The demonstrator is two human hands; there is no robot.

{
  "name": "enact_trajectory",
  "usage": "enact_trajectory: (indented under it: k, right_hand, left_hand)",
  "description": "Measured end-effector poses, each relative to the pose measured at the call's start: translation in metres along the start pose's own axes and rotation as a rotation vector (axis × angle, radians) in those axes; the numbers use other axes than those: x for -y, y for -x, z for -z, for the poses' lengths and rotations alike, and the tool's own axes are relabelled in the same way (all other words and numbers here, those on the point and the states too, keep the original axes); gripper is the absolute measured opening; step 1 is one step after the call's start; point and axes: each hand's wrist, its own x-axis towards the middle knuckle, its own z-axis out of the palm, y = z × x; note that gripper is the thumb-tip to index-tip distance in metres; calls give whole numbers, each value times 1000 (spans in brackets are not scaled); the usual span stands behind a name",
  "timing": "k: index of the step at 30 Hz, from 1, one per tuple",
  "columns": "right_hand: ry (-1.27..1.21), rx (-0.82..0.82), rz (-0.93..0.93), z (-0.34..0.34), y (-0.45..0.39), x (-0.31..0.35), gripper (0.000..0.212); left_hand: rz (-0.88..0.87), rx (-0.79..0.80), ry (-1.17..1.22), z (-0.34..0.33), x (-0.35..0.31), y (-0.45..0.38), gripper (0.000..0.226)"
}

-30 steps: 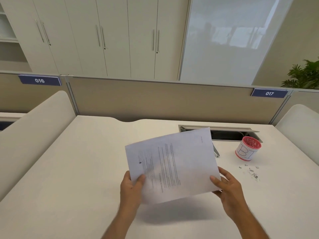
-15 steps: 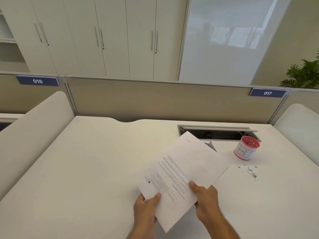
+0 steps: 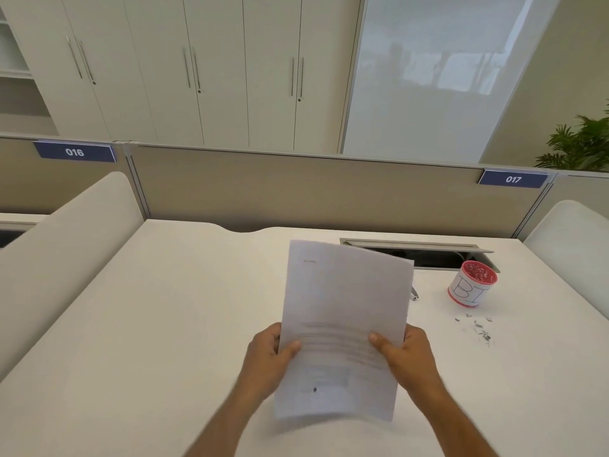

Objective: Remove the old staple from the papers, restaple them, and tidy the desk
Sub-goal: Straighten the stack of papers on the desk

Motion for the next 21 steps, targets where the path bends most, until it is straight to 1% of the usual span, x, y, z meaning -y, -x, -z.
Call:
enact_trajectory:
  k: [2, 3, 4, 6, 10, 13, 15, 18, 21]
  right_hand:
    - [-5, -148, 70, -11, 6, 4, 7]
    - [-23, -193, 94, -15, 8, 4, 4]
    - [-49, -219, 106, -18, 11, 4, 4]
    - [-79, -231, 106, -21, 14, -1, 7]
    - [-83, -183, 27, -25, 19, -20, 15]
    - [-84, -154, -42, -26, 20, -37, 21]
    - [-6, -126, -69, -25, 21, -44, 25]
    - [85, -41, -104, -21, 20, -47, 29]
    - [-18, 84, -169, -12, 18, -49, 29]
  left_hand:
    - [-130, -172, -58, -18, -2, 5, 4]
    - [-178, -242, -74, -24, -4, 9, 4]
    - [-213, -283, -85, -28, -7, 14, 8]
    - [-231, -295, -67, -33, -8, 20, 12]
    - [-141, -270, -28, -34, -1, 20, 28]
    - [-79, -265, -63, -33, 4, 18, 29]
    - [-57, -267, -83, -34, 6, 16, 31]
    - [-46, -335, -101, -35, 5, 14, 31]
    - [-2, -419, -69, -33, 3, 10, 23]
